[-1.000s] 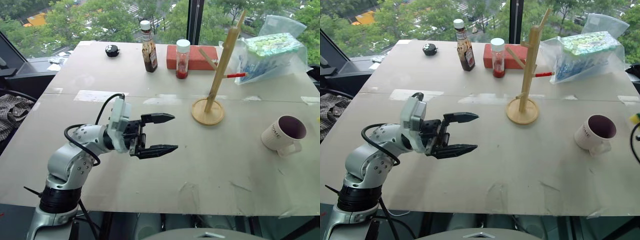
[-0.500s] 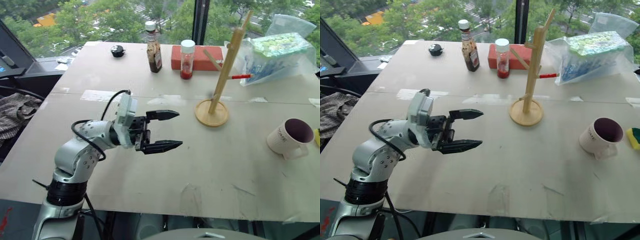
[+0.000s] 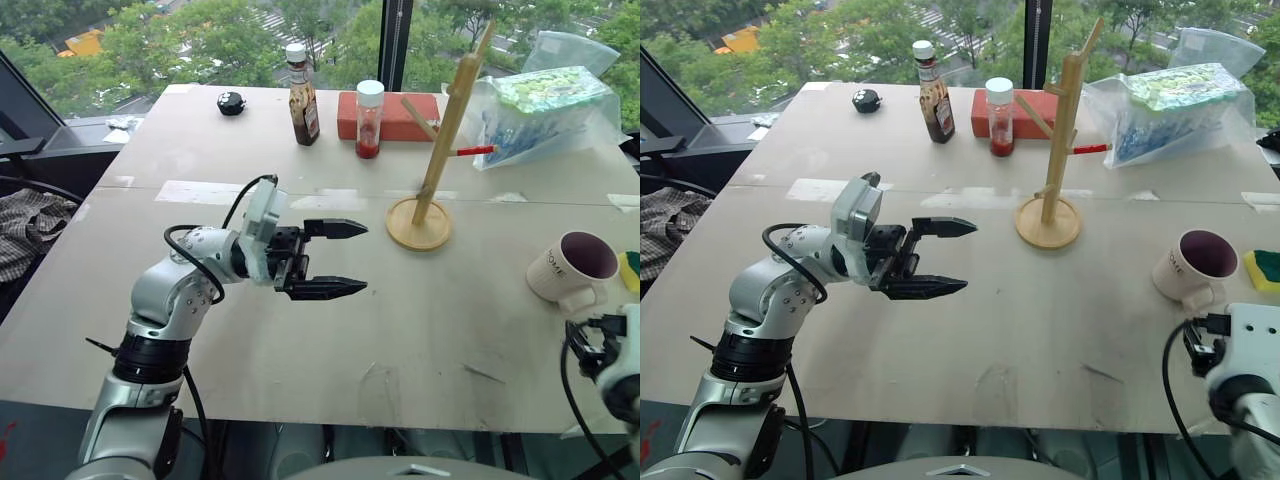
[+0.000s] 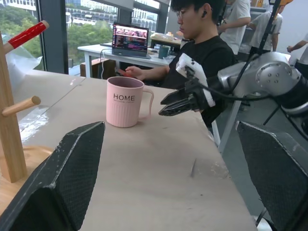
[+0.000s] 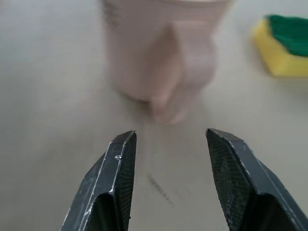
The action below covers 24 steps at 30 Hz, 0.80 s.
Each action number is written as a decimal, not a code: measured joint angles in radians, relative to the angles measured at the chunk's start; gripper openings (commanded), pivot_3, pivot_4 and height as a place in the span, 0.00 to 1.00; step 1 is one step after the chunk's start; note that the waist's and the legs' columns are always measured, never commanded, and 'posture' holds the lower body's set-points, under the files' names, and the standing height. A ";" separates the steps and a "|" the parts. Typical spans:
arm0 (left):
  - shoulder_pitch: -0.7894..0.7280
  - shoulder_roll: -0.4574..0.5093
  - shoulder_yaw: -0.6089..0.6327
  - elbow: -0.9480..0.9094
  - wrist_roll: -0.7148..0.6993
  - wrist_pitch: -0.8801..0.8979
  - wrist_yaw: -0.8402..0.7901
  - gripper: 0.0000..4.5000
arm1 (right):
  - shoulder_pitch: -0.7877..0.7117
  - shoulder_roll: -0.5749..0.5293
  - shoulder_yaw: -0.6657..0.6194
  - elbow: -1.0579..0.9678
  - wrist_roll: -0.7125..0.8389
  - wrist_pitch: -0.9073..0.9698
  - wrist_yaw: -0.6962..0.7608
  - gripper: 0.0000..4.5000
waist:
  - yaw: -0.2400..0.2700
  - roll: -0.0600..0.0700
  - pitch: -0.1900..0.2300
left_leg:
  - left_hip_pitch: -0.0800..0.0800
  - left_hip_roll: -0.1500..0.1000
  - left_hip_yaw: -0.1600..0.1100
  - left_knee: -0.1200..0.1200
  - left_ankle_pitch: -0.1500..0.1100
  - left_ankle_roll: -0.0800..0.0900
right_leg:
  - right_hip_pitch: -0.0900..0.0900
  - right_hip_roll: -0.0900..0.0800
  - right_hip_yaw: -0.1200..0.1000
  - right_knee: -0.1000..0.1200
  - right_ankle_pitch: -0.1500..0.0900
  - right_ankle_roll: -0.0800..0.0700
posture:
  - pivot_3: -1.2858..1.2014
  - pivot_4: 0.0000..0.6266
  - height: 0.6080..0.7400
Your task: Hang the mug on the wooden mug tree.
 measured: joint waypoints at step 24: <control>0.030 0.032 0.039 -0.074 -0.007 0.025 0.027 1.00 | -0.171 0.115 0.078 0.275 -0.237 -0.246 -0.232 0.05 | 0.000 0.000 0.000 | -0.002 0.000 0.001 0.000 0.000 0.000 | -0.002 0.000 0.001 -0.001 0.000 0.000 | 0.52 0.24 1.00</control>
